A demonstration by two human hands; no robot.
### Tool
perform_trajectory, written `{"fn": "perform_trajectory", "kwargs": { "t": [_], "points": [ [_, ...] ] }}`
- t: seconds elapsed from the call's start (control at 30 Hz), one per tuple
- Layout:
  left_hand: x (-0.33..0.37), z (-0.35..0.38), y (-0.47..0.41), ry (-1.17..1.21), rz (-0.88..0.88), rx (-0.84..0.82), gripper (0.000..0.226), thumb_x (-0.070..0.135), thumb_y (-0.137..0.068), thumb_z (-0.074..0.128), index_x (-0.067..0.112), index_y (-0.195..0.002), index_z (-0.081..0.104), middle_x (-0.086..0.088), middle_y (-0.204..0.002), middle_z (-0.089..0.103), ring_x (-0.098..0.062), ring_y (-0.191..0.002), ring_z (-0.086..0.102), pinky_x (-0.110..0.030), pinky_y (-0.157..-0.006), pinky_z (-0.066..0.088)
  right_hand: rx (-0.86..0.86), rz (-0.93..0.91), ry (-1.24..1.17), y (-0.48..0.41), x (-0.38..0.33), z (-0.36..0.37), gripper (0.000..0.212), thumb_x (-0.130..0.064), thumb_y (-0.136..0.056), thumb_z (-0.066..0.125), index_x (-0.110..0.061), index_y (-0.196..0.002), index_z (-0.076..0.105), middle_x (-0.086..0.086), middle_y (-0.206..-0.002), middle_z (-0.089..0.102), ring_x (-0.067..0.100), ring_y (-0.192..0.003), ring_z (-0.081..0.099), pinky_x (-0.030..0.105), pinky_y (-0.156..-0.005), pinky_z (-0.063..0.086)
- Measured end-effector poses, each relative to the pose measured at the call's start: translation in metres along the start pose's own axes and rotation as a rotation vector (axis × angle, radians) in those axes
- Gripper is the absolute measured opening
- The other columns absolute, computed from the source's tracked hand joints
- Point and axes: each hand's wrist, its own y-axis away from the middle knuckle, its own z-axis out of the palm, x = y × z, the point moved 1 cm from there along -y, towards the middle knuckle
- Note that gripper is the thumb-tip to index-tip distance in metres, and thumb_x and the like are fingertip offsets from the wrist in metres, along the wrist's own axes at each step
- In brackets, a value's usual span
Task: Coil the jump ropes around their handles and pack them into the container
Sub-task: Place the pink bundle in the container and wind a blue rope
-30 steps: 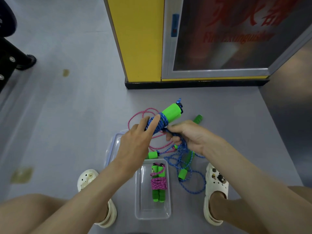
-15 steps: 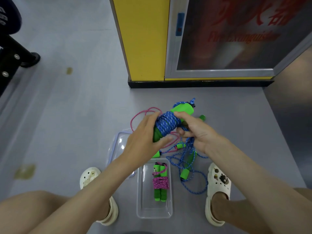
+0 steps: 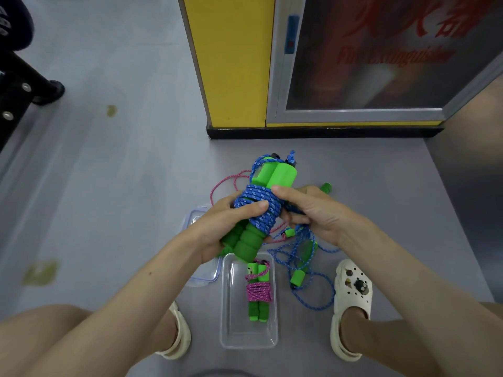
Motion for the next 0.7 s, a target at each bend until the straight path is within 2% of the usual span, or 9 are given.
{"fn": "perform_trajectory", "kwargs": {
  "t": [0.07,0.17,0.27,0.37,0.43,0.5,0.53,0.6,0.7],
  "points": [
    [0.001,-0.002,-0.003,-0.042,0.033,0.063,0.055,0.023,-0.07,0.075,0.011,-0.12,0.058,-0.017,-0.102,0.071,-0.031,-0.077,0.069,-0.043,-0.069,0.06,0.02,-0.001,0.025,-0.002,0.001,-0.001,0.042,-0.04,-0.088,0.058,-0.003,-0.07,0.059,0.0,-0.042,0.049,0.014,-0.044,0.03,0.022,-0.053,0.037],
    [-0.001,-0.003,-0.006,-0.105,0.074,0.164,0.053,0.019,-0.069,0.08,0.014,-0.117,0.059,-0.013,-0.101,0.072,-0.027,-0.079,0.071,-0.037,-0.067,0.059,0.072,0.021,0.126,-0.004,0.003,-0.002,0.046,-0.043,-0.087,0.06,-0.001,-0.067,0.061,0.003,-0.047,0.054,0.01,-0.039,0.039,0.018,-0.05,0.043],
    [-0.002,-0.006,-0.008,-0.159,0.129,0.274,0.045,0.013,-0.073,0.08,0.016,-0.113,0.059,-0.006,-0.099,0.072,-0.019,-0.081,0.071,-0.029,-0.067,0.059,0.131,0.03,0.202,-0.006,0.006,-0.003,0.033,-0.035,-0.087,0.065,-0.005,-0.072,0.069,0.005,-0.054,0.059,0.008,-0.036,0.042,0.017,-0.044,0.041],
    [0.001,-0.015,-0.009,-0.11,0.15,0.336,0.046,0.014,-0.072,0.08,0.017,-0.113,0.06,-0.006,-0.101,0.073,-0.021,-0.086,0.071,-0.033,-0.071,0.059,0.149,0.043,0.276,-0.007,0.007,-0.008,0.022,-0.024,-0.088,0.067,-0.004,-0.081,0.073,0.001,-0.048,0.057,0.007,-0.038,0.038,0.016,-0.041,0.035],
    [0.001,-0.016,-0.008,-0.113,0.145,0.322,0.05,0.014,-0.072,0.08,0.017,-0.117,0.059,-0.006,-0.101,0.072,-0.021,-0.085,0.071,-0.031,-0.066,0.058,0.221,0.065,0.305,-0.008,0.009,-0.012,0.021,-0.018,-0.088,0.065,-0.006,-0.072,0.07,0.0,-0.044,0.057,0.008,-0.037,0.041,0.018,-0.042,0.039],
    [0.0,-0.013,-0.007,-0.114,0.142,0.304,0.055,0.014,-0.073,0.08,0.017,-0.123,0.056,-0.005,-0.102,0.072,-0.017,-0.082,0.071,-0.025,-0.059,0.056,0.37,0.062,0.452,-0.009,0.013,-0.016,0.024,-0.019,-0.084,0.063,-0.01,-0.063,0.069,0.003,-0.052,0.064,0.012,-0.042,0.053,0.024,-0.051,0.05],
    [-0.001,-0.012,-0.007,-0.111,0.142,0.306,0.056,0.014,-0.073,0.08,0.017,-0.124,0.056,-0.005,-0.102,0.071,-0.016,-0.081,0.07,-0.023,-0.058,0.055,0.428,0.062,0.554,-0.009,0.014,-0.017,0.023,-0.022,-0.082,0.064,-0.012,-0.061,0.07,0.006,-0.057,0.067,0.014,-0.044,0.054,0.025,-0.051,0.049],
    [0.0,-0.012,-0.007,-0.096,0.152,0.324,0.053,0.014,-0.074,0.079,0.017,-0.121,0.057,-0.002,-0.099,0.072,-0.013,-0.078,0.07,-0.023,-0.057,0.055,0.462,0.09,0.658,-0.01,0.017,-0.02,0.022,-0.026,-0.079,0.066,-0.015,-0.061,0.071,0.008,-0.06,0.061,0.013,-0.044,0.039,0.022,-0.045,0.034],
    [0.001,-0.013,-0.007,-0.089,0.151,0.335,0.051,0.015,-0.074,0.079,0.018,-0.12,0.057,0.0,-0.097,0.072,-0.012,-0.077,0.07,-0.021,-0.056,0.054,0.492,0.093,0.687,-0.012,0.018,-0.024,0.028,-0.026,-0.078,0.066,-0.002,-0.065,0.07,0.005,-0.057,0.049,0.015,-0.048,0.032,0.024,-0.047,0.029]
  ]
}}
